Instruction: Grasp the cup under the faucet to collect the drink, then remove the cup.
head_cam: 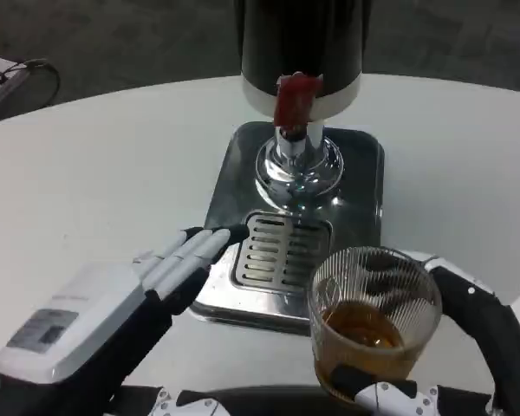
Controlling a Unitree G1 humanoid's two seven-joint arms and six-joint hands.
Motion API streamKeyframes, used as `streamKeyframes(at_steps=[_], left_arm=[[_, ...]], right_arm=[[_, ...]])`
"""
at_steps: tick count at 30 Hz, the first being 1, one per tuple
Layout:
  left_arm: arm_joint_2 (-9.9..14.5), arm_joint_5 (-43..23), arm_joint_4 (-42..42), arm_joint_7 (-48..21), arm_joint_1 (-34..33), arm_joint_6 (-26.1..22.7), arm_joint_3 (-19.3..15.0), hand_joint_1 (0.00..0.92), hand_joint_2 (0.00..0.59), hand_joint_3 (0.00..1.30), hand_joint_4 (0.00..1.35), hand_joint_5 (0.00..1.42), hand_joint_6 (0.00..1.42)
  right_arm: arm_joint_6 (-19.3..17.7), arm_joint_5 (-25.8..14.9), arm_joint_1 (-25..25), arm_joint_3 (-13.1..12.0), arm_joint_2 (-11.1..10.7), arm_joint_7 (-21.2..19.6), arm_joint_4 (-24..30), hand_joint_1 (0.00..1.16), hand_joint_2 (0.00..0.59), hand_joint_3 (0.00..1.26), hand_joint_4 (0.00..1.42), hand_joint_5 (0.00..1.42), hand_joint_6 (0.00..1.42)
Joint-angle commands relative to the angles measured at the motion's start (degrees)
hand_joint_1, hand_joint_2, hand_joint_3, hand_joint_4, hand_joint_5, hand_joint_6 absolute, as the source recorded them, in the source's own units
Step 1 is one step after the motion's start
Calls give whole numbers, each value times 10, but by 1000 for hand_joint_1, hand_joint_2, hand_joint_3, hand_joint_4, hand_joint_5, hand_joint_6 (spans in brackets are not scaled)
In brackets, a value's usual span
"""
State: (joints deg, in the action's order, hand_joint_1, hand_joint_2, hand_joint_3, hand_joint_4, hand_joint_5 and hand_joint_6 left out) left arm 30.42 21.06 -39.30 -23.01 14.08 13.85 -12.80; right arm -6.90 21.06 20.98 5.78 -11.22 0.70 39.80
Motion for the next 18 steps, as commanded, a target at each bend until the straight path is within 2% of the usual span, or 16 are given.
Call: streamKeyframes(at_steps=[1,18], left_arm=[[-6,11,-15,3,23,-2,3,0,40,37,0,0,68],[-12,19,-26,-1,26,-16,18,0,40,37,0,0,59]], right_arm=[[-31,-20,4,-5,0,7,25,830,213,764,849,967,417],[-51,-25,7,-21,-6,20,25,841,216,778,860,975,423]])
